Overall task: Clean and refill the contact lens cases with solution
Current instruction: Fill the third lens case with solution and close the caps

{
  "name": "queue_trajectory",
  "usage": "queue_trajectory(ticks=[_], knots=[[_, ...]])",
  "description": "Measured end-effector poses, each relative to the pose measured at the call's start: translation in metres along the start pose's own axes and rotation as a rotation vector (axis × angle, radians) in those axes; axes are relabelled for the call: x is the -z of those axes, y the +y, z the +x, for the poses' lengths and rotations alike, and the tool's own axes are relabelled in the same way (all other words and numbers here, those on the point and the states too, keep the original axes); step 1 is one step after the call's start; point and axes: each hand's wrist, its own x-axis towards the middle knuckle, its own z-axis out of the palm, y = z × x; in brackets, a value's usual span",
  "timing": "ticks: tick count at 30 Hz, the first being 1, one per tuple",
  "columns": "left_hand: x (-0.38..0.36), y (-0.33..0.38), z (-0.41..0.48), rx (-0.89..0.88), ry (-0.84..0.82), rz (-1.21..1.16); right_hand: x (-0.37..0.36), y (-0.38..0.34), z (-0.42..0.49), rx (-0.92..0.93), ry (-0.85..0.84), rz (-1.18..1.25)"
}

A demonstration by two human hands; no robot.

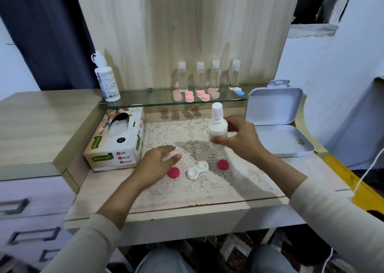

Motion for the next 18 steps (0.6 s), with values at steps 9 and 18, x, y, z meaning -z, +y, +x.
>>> queue_trajectory(ticks=[9,18], knots=[[0.034,0.102,-0.008,-0.46,-0.119,-0.377,-0.013,-0.02,-0.025,0.08,-0.238,0.157],[0.031,0.11,-0.015,-0.421,0.129,-0.3,-0.011,-0.025,-0.038,0.107,-0.25,0.139]])
